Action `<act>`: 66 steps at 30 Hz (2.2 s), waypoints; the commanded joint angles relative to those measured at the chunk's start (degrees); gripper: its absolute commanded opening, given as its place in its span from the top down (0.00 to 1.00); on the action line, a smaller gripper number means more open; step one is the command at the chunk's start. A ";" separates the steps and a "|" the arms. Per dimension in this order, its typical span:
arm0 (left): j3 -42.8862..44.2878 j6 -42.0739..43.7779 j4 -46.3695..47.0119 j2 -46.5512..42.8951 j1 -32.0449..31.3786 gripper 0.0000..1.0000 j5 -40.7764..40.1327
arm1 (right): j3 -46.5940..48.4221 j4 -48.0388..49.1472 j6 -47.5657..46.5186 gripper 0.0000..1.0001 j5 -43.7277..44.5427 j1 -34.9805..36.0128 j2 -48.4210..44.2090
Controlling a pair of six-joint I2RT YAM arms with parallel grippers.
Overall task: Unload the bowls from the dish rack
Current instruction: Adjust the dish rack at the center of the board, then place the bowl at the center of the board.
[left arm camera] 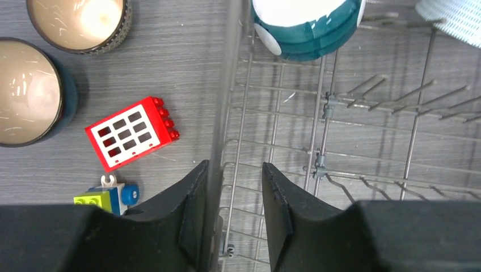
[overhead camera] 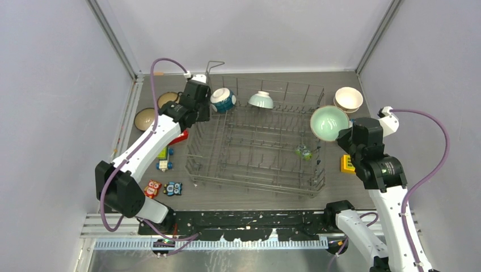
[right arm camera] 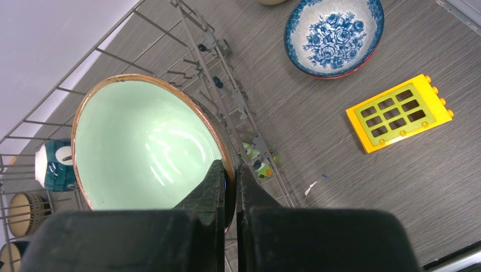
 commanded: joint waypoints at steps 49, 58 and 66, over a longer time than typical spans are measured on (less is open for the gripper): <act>9.33 -15.26 11.43 8.97 6.61 0.84 -5.19 | 13.91 1.17 -13.37 0.99 -16.77 6.54 7.90; 5.58 -14.87 12.29 4.53 6.60 0.34 -0.80 | 16.80 -6.93 -22.87 0.99 -34.56 10.77 4.62; 4.36 -15.30 9.38 -1.77 6.56 0.00 2.29 | 15.03 -15.50 -26.57 0.99 -47.01 15.89 2.80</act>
